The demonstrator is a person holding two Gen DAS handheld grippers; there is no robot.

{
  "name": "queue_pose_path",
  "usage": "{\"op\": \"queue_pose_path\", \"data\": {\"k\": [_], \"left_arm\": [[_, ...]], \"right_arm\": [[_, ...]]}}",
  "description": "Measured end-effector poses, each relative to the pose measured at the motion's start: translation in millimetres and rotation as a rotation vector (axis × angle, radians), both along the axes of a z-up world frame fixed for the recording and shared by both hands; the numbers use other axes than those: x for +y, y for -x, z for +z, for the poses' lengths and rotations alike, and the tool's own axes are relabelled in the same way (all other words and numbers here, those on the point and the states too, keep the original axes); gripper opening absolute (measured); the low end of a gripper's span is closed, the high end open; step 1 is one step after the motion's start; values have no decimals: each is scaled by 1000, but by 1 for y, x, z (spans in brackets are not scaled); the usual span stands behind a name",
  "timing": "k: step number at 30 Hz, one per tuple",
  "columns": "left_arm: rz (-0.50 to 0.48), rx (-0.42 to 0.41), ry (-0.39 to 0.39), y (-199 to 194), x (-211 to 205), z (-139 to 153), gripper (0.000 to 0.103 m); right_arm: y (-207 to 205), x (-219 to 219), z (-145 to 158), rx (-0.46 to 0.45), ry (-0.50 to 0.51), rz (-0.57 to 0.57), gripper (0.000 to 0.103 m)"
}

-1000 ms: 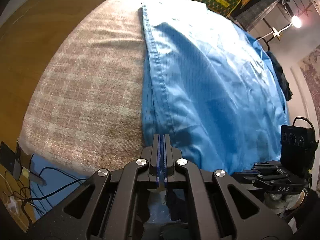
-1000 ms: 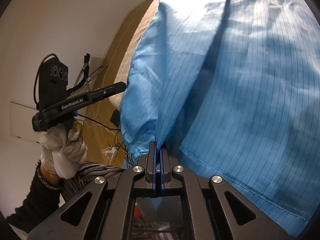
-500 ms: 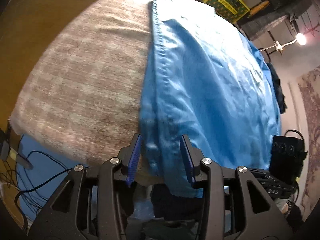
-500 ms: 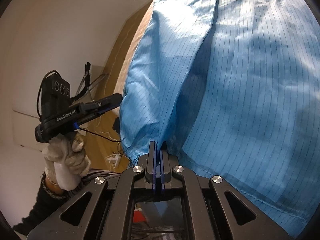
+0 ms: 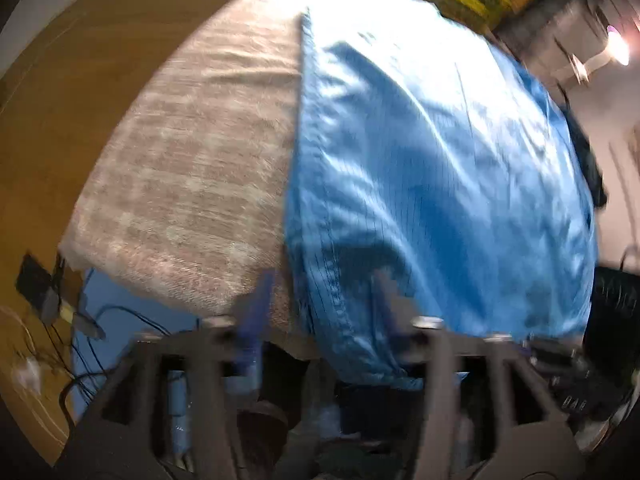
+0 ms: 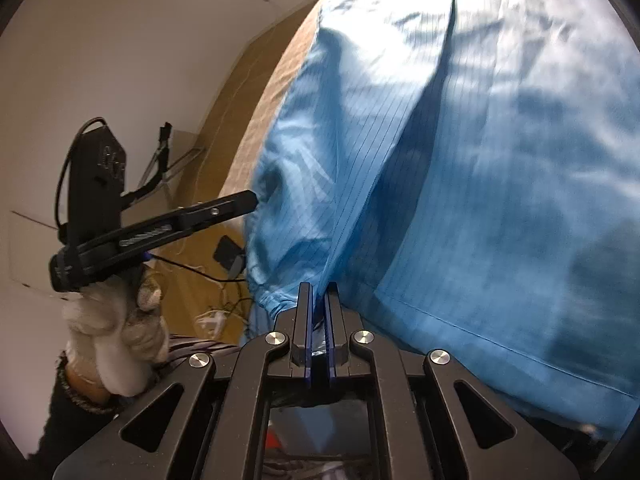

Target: Fold large clothes

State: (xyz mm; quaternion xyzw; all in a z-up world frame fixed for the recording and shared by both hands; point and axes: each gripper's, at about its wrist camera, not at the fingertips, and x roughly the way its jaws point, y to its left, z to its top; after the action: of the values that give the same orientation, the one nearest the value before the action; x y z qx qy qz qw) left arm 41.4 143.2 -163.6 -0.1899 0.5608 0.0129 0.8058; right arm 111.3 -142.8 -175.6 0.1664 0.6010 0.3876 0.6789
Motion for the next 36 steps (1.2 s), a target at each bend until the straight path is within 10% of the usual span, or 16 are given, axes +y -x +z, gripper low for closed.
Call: {"op": "queue_pose_path", "data": {"k": [4,17,22,36], "left_arm": [[104,15,111,-10,25,5,65],[102,97,261,-32,33,-46,64],[95,101,293,-33,30,-51,8],[170,-91,408,-10,36,-18,0]], "right_arm": [[0,-11,27,-79,61,13,23],[-37,-43,75,-274,22,-27,24],[-75,-17,75,-273,-9,-18,24],[-134,64,4,-199,183,51,24]]}}
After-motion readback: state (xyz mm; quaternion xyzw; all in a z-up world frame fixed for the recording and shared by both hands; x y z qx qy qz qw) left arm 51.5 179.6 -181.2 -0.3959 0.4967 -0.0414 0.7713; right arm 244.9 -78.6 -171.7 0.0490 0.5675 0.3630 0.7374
